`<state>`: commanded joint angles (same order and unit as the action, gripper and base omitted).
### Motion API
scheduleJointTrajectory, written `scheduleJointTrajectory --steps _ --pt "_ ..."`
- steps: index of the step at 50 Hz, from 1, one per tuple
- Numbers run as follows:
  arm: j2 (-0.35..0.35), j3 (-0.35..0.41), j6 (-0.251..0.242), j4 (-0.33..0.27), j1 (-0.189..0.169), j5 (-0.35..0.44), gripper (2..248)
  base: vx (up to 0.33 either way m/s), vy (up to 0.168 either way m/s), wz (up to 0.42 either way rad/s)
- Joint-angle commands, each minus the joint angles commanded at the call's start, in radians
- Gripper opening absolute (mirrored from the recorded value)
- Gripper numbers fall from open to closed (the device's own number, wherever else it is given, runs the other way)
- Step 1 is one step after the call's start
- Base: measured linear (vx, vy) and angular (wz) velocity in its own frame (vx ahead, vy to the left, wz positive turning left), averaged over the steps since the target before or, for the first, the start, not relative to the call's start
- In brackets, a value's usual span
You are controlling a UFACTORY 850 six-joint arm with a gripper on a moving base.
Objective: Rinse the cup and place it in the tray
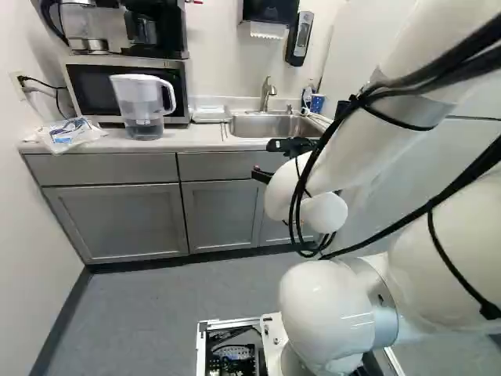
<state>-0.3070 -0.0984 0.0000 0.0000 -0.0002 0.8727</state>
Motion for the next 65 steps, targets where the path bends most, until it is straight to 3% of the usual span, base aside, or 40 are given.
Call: scheduleJointTrajectory --steps 30,65 --pt "0.023 -0.094 0.000 0.000 -0.024 0.000 247 0.000 0.000 0.000" --pt "0.034 -0.188 0.000 0.000 -0.023 -0.018 247 0.000 0.000 0.000"
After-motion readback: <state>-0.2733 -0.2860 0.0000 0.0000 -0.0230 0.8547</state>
